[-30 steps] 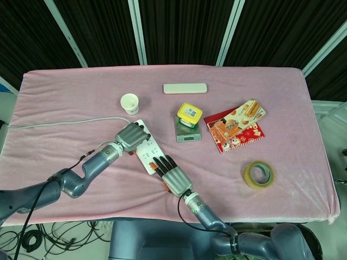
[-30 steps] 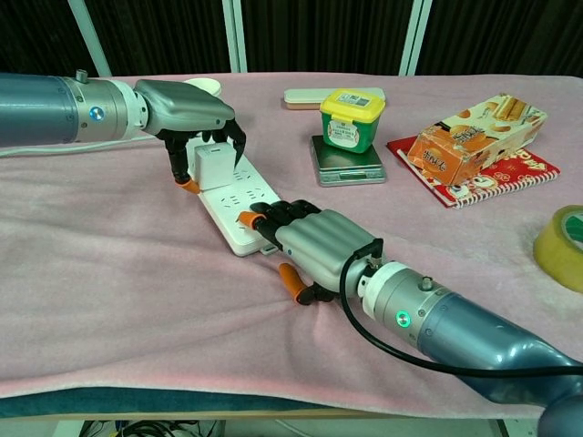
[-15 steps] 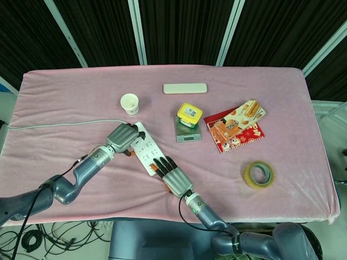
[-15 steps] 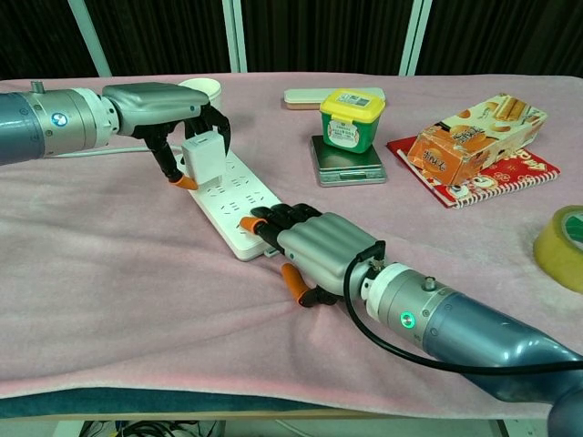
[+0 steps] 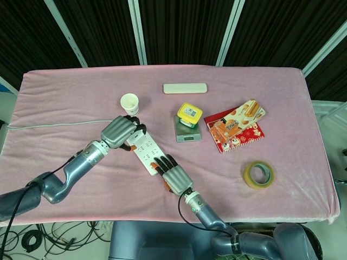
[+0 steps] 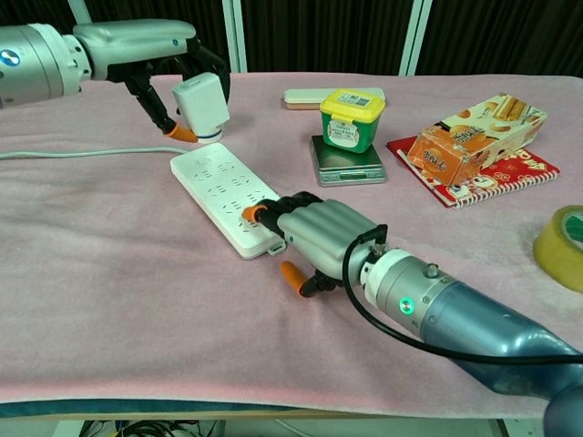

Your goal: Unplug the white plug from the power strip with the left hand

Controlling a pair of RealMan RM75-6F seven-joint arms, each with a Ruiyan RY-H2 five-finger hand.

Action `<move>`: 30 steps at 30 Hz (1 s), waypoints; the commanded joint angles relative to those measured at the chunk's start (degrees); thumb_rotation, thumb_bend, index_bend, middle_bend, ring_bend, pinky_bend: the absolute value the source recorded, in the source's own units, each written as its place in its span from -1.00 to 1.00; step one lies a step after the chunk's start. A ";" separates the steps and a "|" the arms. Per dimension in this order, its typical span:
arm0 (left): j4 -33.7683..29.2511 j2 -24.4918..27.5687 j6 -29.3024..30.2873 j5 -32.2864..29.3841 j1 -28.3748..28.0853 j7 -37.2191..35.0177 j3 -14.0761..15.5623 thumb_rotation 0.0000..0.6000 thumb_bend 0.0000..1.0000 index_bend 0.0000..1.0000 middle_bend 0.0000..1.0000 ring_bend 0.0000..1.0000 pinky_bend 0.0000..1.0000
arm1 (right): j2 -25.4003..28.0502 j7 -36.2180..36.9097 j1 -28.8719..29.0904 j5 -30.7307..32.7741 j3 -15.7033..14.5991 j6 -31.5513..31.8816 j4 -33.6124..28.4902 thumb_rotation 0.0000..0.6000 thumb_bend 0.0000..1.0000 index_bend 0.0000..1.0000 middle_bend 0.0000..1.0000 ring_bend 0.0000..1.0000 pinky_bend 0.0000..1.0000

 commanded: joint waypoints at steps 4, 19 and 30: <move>-11.33 9.35 1.88 -1.75 4.20 3.72 1.27 1.00 0.47 0.38 0.38 -0.43 -0.26 | 6.50 0.03 -0.84 -0.45 2.41 3.12 -7.22 1.00 0.10 -1.00 -0.83 -0.78 -0.94; -8.16 9.92 12.46 2.74 18.76 -0.85 11.27 1.00 0.45 0.35 0.37 -0.43 -0.28 | 29.11 0.59 -7.14 2.22 3.23 6.67 -14.55 1.00 -0.18 -1.00 -0.85 -0.79 -0.94; 4.41 1.30 8.76 1.21 20.95 -11.17 11.49 1.00 -0.08 -0.18 -0.13 -0.76 -0.58 | 39.31 8.45 -13.05 4.00 1.72 8.44 -10.39 1.00 -0.24 -1.00 -0.85 -0.79 -0.94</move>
